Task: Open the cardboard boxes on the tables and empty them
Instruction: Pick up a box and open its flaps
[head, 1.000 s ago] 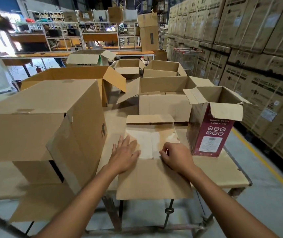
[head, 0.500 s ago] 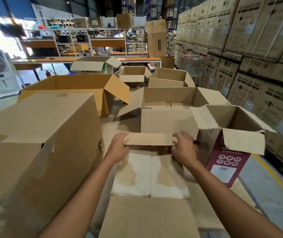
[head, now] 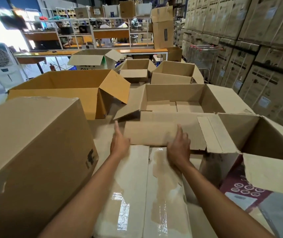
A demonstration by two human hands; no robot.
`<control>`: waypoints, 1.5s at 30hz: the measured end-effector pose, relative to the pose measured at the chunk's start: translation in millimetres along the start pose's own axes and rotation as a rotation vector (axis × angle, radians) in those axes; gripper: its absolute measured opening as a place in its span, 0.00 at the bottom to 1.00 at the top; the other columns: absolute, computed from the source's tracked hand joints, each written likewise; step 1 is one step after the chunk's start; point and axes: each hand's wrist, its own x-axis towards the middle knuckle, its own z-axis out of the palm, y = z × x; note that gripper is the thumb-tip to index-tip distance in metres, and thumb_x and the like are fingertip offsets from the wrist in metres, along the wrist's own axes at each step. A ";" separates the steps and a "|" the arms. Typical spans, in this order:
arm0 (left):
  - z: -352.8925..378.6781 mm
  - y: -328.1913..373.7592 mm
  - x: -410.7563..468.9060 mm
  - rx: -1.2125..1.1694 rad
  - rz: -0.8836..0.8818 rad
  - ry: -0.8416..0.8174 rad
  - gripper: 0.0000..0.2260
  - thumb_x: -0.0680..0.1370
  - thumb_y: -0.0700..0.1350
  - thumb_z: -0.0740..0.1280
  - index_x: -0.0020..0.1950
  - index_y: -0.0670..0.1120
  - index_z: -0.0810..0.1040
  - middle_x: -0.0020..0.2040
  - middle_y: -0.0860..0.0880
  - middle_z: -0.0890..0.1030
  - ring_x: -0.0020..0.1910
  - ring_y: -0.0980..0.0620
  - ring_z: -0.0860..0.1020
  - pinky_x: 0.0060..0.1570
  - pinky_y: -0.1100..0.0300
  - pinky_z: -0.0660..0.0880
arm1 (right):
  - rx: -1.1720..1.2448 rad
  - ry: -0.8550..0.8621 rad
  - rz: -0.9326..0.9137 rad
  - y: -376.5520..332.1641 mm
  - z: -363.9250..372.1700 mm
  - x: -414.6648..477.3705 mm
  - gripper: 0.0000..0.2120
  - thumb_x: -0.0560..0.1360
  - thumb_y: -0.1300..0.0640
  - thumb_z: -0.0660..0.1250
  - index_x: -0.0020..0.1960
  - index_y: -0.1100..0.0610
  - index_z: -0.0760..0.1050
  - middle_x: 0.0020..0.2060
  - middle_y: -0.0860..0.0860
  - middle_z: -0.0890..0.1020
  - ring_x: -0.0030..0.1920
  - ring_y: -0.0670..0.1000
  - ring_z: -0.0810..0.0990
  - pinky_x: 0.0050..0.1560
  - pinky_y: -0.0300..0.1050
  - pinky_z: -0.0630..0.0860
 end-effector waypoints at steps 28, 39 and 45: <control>-60.0 60.5 -126.5 0.945 0.506 -0.582 0.19 0.80 0.43 0.64 0.69 0.57 0.76 0.78 0.44 0.59 0.76 0.40 0.56 0.70 0.42 0.64 | -0.364 -0.275 -0.103 -32.3 -57.5 -161.0 0.18 0.79 0.44 0.61 0.65 0.51 0.75 0.73 0.56 0.67 0.72 0.59 0.63 0.68 0.61 0.68; -64.9 20.3 -190.7 0.905 0.743 -0.527 0.15 0.80 0.56 0.60 0.63 0.56 0.79 0.74 0.43 0.65 0.73 0.42 0.60 0.68 0.42 0.66 | -0.447 -0.359 -0.072 -31.9 -57.5 -204.3 0.28 0.77 0.35 0.58 0.68 0.53 0.72 0.78 0.62 0.56 0.76 0.65 0.55 0.68 0.63 0.66; -92.9 68.0 -187.4 0.946 0.715 -0.455 0.07 0.76 0.51 0.63 0.47 0.49 0.77 0.64 0.44 0.75 0.60 0.45 0.71 0.56 0.46 0.76 | -0.442 -0.368 -0.066 -28.1 -57.2 -206.7 0.31 0.75 0.33 0.62 0.71 0.50 0.69 0.79 0.61 0.54 0.76 0.65 0.53 0.69 0.63 0.66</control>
